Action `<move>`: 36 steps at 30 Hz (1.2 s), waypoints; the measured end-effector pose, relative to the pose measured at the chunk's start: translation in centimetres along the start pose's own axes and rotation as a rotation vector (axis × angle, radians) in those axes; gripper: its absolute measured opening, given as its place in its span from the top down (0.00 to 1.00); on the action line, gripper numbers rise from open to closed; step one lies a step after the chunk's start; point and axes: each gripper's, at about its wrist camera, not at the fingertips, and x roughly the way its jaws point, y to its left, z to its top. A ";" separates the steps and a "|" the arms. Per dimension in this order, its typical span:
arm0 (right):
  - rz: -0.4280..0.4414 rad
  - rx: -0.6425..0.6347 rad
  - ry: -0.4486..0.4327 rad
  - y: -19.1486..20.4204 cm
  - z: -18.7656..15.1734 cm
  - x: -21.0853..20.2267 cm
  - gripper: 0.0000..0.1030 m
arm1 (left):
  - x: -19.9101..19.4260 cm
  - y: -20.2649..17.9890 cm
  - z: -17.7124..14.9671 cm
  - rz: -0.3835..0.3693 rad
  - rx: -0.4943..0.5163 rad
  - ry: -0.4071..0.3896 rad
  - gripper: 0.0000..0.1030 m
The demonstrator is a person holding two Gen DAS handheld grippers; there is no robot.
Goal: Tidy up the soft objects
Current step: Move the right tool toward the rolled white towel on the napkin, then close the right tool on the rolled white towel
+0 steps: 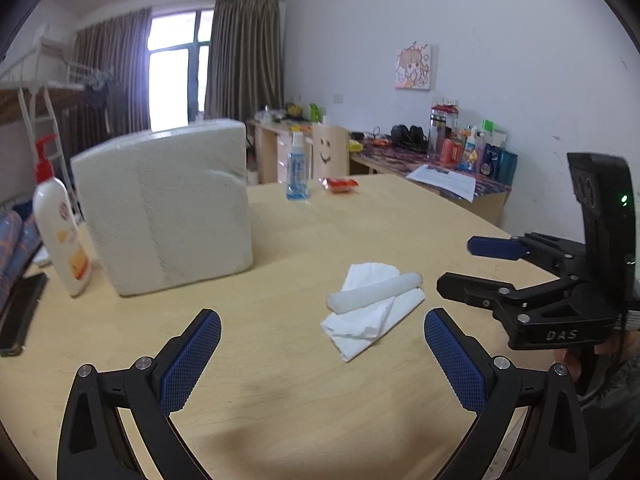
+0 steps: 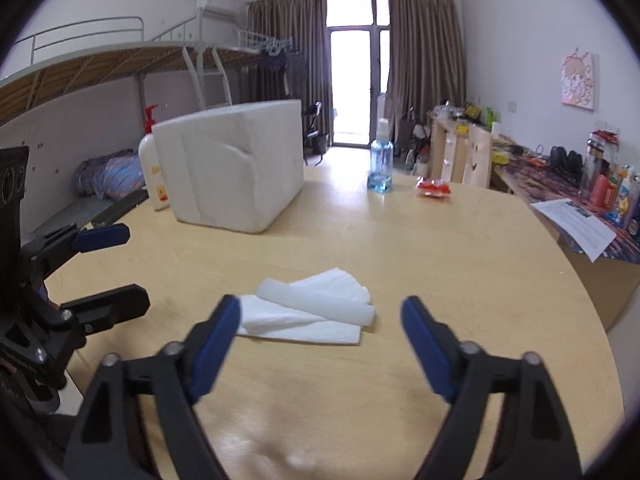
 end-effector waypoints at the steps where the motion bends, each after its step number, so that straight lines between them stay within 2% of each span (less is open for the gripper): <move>1: 0.007 -0.004 0.012 -0.3 0.1 0.3 0.28 | 0.2 0.1 0.1 -0.004 -0.008 0.006 0.01; 2: 0.012 -0.009 0.030 -0.7 0.1 0.7 0.34 | 0.5 0.2 0.2 -0.006 -0.014 0.012 0.01; 7: 0.042 -0.050 0.109 -1.8 0.5 2.9 0.44 | 2.0 0.0 0.6 -0.007 -0.022 0.043 0.01; 13: 0.108 -0.112 0.179 -2.0 0.6 4.5 0.48 | 3.6 0.0 0.9 -0.021 -0.034 0.088 0.01; 21: 0.199 -0.195 0.250 -2.4 1.4 6.4 0.50 | 4.4 -0.1 1.0 -0.030 -0.045 0.111 0.01; 28: 0.255 -0.248 0.326 -2.5 1.2 8.1 0.53 | 4.7 0.3 1.2 -0.006 -0.061 0.117 0.01; 34: 0.220 -0.235 0.344 -2.7 1.2 7.7 0.77 | 4.7 -0.1 1.3 -0.004 -0.058 0.118 0.01; 36: 0.205 -0.230 0.362 -2.4 1.0 7.2 0.77 | 4.6 -0.1 1.4 -0.006 -0.053 0.115 0.01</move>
